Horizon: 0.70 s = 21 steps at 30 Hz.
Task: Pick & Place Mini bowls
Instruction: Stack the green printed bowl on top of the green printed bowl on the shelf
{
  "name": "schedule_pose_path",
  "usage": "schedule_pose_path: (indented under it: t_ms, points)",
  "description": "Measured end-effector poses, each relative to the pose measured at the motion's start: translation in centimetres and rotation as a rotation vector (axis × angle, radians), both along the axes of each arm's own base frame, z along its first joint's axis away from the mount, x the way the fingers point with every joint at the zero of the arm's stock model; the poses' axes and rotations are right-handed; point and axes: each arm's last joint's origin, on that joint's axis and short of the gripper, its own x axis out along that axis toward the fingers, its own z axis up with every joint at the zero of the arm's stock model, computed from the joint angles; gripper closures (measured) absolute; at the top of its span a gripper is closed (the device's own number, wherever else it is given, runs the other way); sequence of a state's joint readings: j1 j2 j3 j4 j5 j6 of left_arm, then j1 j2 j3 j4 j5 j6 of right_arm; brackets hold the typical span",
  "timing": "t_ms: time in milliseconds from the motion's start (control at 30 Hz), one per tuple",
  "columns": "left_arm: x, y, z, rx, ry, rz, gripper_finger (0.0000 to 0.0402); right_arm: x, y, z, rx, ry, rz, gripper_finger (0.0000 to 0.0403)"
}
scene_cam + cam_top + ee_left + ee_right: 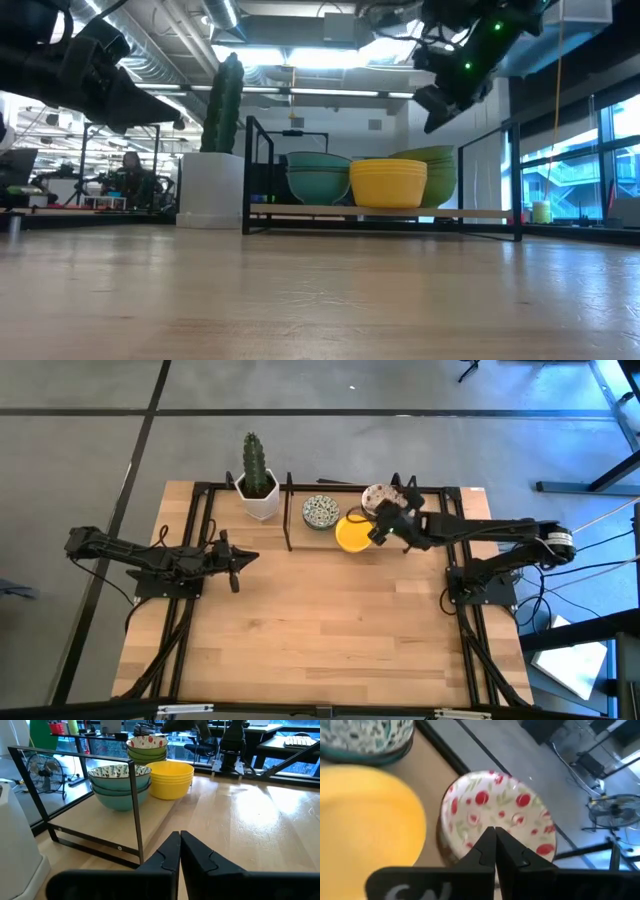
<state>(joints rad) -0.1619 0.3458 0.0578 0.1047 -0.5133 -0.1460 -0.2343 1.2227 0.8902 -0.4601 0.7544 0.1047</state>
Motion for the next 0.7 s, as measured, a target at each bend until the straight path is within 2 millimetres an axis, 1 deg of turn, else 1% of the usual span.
schedule_pose_path:
  t_ms: [133, 333, 567, 700]
  points:
    - [0.0, 0.0, 0.0, 0.001, 0.001, -0.001, 0.0395, 0.9, 0.8, -1.4, 0.022, 0.041, -0.012, 0.0401]
    - [0.0, 0.0, 0.0, 0.001, 0.001, -0.001, 0.0396, 1.4, 0.6, -2.4, 0.016, 0.067, -0.046, 0.0401]
    - [0.0, 0.0, 0.0, 0.001, 0.001, -0.003, 0.0396, 1.6, 0.6, -2.7, 0.063, 0.052, -0.039, 0.0401]
    - [0.0, 0.0, 0.0, 0.001, 0.001, -0.003, 0.0397, 1.6, 0.6, -2.6, 0.058, 0.046, -0.04, 0.0401]
